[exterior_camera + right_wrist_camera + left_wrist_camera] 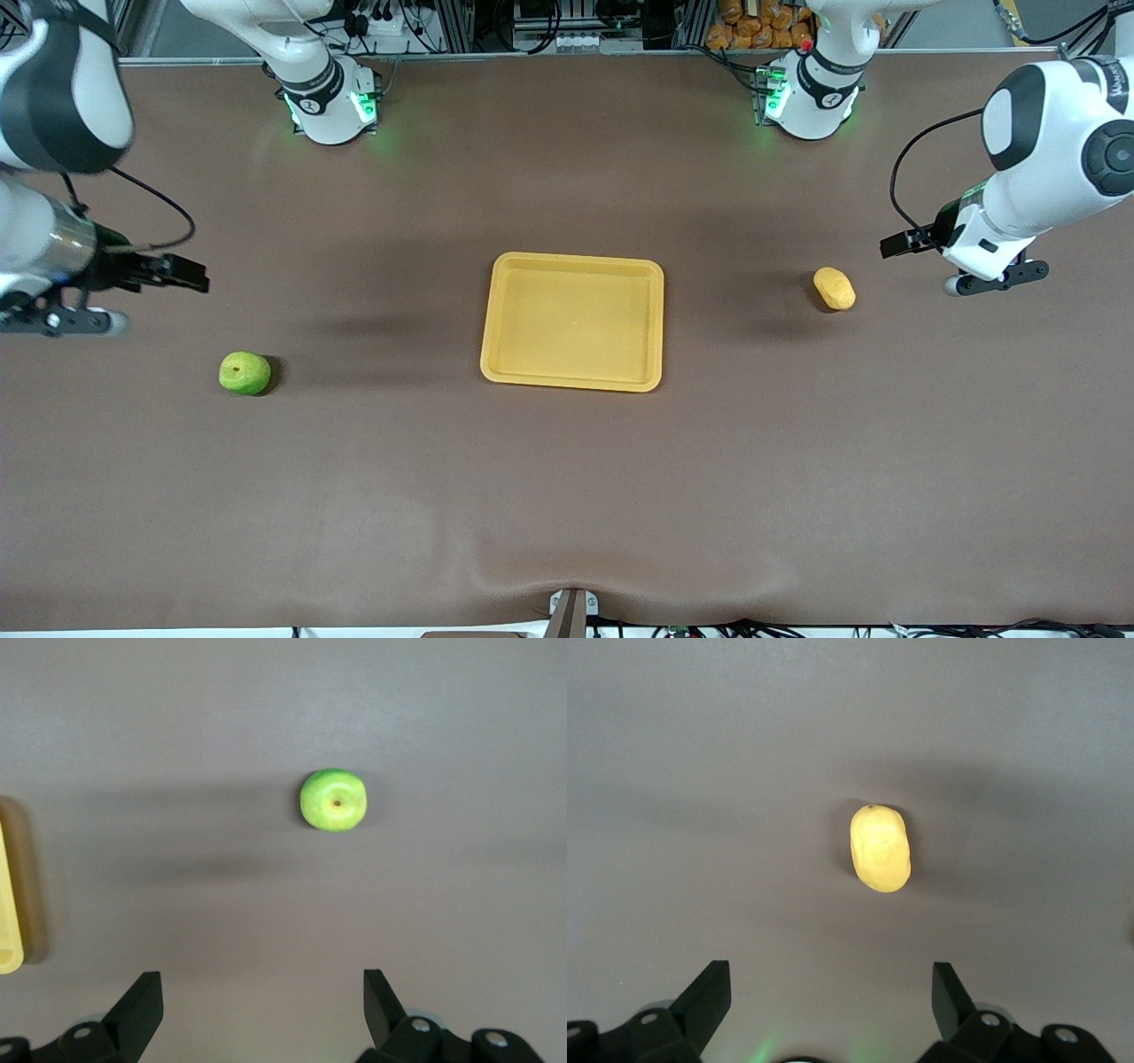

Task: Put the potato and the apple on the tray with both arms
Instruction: 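Move the left gripper toward the potato while the right gripper reaches the apple, then close the left gripper on the potato while the right gripper grasps the apple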

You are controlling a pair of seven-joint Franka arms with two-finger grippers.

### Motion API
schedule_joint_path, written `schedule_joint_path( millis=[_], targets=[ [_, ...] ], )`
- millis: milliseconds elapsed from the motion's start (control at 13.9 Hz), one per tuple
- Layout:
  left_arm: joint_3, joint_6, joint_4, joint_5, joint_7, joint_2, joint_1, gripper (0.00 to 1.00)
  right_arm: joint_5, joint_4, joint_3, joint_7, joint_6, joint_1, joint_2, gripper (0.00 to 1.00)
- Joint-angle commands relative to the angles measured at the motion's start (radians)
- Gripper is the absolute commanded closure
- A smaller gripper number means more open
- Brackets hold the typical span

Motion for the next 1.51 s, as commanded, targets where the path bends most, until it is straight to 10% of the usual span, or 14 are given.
schedule_joint_path(
  millis=[0, 933, 1435],
  targets=[
    [-0.005, 0.091, -0.058, -0.015, -0.018, 0.0, -0.002, 0.0, -0.015, 0.007, 0.002, -0.062, 0.047, -0.007, 0.055, 0.0],
    [-0.025, 0.513, -0.201, -0.021, -0.059, 0.201, -0.002, 0.0, -0.003, -0.2, 0.0, -0.358, 0.63, -0.101, 0.274, 0.0],
    [-0.029, 0.678, -0.239, -0.021, -0.059, 0.305, -0.004, 0.0, 0.045, -0.203, 0.002, -0.461, 0.664, -0.147, 0.36, 0.0]
  ],
)
